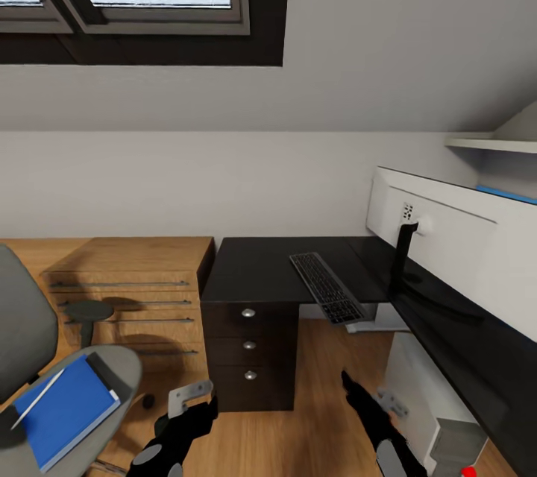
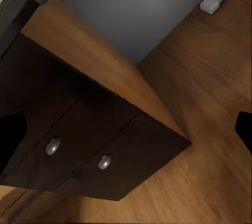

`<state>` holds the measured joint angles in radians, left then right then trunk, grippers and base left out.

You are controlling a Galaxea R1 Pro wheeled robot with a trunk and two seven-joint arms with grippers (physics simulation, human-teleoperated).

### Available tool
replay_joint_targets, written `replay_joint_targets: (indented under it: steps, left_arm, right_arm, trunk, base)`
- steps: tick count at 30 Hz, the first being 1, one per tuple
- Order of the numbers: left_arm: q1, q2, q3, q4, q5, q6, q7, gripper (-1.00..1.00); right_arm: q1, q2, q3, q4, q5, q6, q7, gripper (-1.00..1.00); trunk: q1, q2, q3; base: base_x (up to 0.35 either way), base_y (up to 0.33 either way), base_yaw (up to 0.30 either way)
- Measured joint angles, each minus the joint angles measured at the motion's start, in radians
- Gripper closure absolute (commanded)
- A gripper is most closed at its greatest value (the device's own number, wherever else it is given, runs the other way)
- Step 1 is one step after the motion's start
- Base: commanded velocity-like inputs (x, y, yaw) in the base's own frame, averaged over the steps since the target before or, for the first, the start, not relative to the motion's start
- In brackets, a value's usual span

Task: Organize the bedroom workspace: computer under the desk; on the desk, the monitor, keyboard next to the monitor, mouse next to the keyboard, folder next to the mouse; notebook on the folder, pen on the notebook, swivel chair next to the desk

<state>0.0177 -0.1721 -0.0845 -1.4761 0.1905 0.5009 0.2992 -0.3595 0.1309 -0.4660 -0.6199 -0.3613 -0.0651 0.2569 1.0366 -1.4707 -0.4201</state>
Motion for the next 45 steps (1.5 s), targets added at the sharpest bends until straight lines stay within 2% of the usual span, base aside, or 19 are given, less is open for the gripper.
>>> replay_joint_targets:
  steps: [3,7,8,12,13,15,19,31,45]
  left_arm:
    - [0.002,0.0,0.0,0.016,0.0,-0.003,0.001,-1.0]
    - [0.019,0.002,0.0,0.03,-0.001,-0.019,0.001,-1.0]
    - [0.03,0.002,0.0,0.037,-0.001,-0.032,0.001,-1.0]
    - [0.042,0.003,0.0,0.071,-0.002,-0.07,0.001,-1.0]
    - [0.045,0.004,0.0,0.092,-0.003,-0.094,0.001,-1.0]
    - [0.047,0.004,0.0,0.117,-0.003,-0.12,0.001,-1.0]
    - [0.049,0.004,0.0,0.186,-0.003,-0.18,0.0,-1.0]
    - [0.05,0.006,0.0,0.336,-0.003,-0.281,0.0,-1.0]
    - [0.05,0.008,0.003,0.367,-0.001,-0.292,-0.001,-1.0]
  right_arm:
    - [0.0,0.001,0.001,0.054,0.124,-0.138,-0.002,-1.0]
    - [0.0,-0.001,0.001,0.154,0.256,-0.316,-0.005,-1.0]
    - [0.0,-0.005,0.003,0.202,0.308,-0.384,-0.005,-1.0]
    - [0.0,-0.021,0.006,0.29,0.41,-0.462,-0.004,-1.0]
    - [0.0,-0.026,0.006,0.329,0.451,-0.482,-0.003,-1.0]
    - [0.0,-0.03,0.004,0.362,0.482,-0.496,-0.002,-1.0]
    - [0.0,-0.036,0.002,0.406,0.521,-0.508,-0.01,-1.0]
    - [0.0,-0.049,0.005,0.52,0.544,-0.519,-0.023,-1.0]
    - [0.0,-0.073,0.004,0.54,0.54,-0.52,-0.023,-1.0]
  trunk:
    - [-0.011,0.021,0.009]
    - [-0.027,0.049,0.022]
    - [-0.031,0.056,0.025]
    - [-0.046,0.084,0.038]
    - [-0.05,0.091,0.041]
    - [-0.058,0.105,0.047]
    - [-0.073,0.133,0.06]
    - [-0.119,0.217,0.097]
    - [-0.173,0.315,0.141]
  base:
    - [0.0,0.0,0.0]
    - [0.0,0.0,0.0]
    - [0.0,0.0,0.0]
    - [0.0,0.0,0.0]
    - [0.0,0.0,0.0]
    - [0.0,0.0,0.0]
    - [0.0,0.0,0.0]
    - [0.0,0.0,0.0]
    - [-0.001,0.0,0.0]
